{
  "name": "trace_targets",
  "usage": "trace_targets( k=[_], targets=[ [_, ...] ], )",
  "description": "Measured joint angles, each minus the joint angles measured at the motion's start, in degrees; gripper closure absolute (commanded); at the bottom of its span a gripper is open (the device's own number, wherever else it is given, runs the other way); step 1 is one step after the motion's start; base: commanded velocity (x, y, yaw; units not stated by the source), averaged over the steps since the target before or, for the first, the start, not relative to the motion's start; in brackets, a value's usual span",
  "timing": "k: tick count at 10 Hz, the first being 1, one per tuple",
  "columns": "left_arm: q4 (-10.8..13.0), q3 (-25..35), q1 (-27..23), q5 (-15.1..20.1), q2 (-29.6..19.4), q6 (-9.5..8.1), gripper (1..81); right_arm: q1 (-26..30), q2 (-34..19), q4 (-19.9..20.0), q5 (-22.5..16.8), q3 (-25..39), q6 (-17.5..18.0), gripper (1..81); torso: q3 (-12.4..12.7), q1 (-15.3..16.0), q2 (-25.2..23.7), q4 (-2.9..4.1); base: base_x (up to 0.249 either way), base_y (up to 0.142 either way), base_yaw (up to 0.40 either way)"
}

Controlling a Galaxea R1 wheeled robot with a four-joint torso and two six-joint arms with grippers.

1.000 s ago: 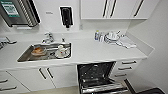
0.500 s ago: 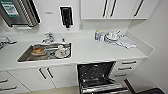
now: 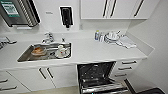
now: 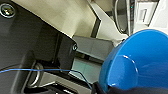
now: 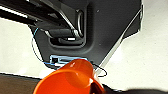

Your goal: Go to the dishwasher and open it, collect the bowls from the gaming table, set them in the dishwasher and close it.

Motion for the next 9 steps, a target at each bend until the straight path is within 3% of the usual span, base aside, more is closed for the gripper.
trace_targets(
  k=[1, 2, 3, 5, 7, 9],
  targets=[
    [-0.2, 0.02, -0.24, -5.95, -0.94, -2.56, 81.1, 0.0, -0.02, 0.0, -0.07, 0.0, 0.0, 81.1, 0.0, 0.0, 0.0, 0.0, 0.0, 0.0, 0.0],
    [-1.13, 0.07, -0.48, -8.27, -2.12, -4.29, 81.1, 0.11, -0.02, 0.0, -0.11, 0.0, 0.0, 81.1, 0.0, 0.0, 0.0, 0.0, 0.0, 0.0, 0.0],
    [-2.15, 0.57, -0.52, -8.29, -3.85, -5.34, 81.1, 0.24, -0.02, 0.0, -0.1, 0.0, 0.0, 81.1, 0.0, 0.0, 0.0, 0.0, 0.0, 0.0, 0.0],
    [-3.67, 7.28, -0.52, -8.27, -7.33, -5.88, 81.1, 0.28, -0.02, 0.0, -0.1, 0.0, 0.0, 81.1, 0.0, 0.0, 0.02, 0.0, 0.0, 0.0, 0.0],
    [-5.11, 18.3, -0.34, -8.22, -11.47, -6.64, 81.1, 0.28, -0.05, 0.0, -0.07, 0.0, 0.0, 81.1, -0.02, 0.0, 0.02, 0.0, 0.0, 0.0, 0.0],
    [-6.45, 31.11, -0.26, -8.2, -16.73, -5.64, 81.1, 0.27, -0.02, 0.0, -0.07, -0.02, 0.0, 81.1, -0.02, 0.0, 0.02, 0.0, 0.0, 0.0, 0.0]
  ],
)
